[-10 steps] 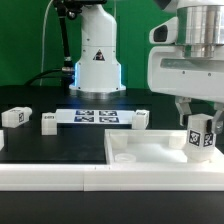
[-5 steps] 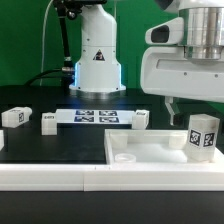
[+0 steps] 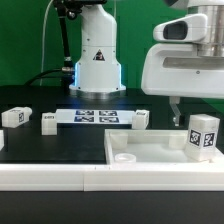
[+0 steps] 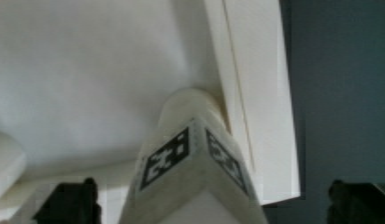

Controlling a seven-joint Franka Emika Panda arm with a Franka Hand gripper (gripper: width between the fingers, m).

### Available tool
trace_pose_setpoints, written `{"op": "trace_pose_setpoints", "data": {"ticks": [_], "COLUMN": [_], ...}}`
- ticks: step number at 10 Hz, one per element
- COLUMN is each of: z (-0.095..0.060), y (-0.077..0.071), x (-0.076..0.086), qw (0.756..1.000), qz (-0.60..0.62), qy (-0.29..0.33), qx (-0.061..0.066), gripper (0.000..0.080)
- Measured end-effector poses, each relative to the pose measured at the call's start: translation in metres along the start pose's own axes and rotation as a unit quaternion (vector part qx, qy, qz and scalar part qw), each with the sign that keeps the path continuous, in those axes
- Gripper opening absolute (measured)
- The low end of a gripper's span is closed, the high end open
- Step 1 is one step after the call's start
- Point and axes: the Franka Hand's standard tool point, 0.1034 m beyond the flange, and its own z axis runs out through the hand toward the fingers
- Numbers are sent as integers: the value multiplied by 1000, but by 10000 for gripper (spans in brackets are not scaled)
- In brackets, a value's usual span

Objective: Assemble one leg

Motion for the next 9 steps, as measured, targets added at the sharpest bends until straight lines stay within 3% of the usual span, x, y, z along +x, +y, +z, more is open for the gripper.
{"op": "trace_pose_setpoints", "data": {"ticks": [4, 8, 9], "z": [2, 3, 3], "y": [3, 9, 9], "x": [4, 5, 5], "qw": [984, 973, 973], "qz": [-175, -229, -228], "qy": [1, 2, 2], "qx": [-9, -10, -10], "gripper": [649, 610, 442]}}
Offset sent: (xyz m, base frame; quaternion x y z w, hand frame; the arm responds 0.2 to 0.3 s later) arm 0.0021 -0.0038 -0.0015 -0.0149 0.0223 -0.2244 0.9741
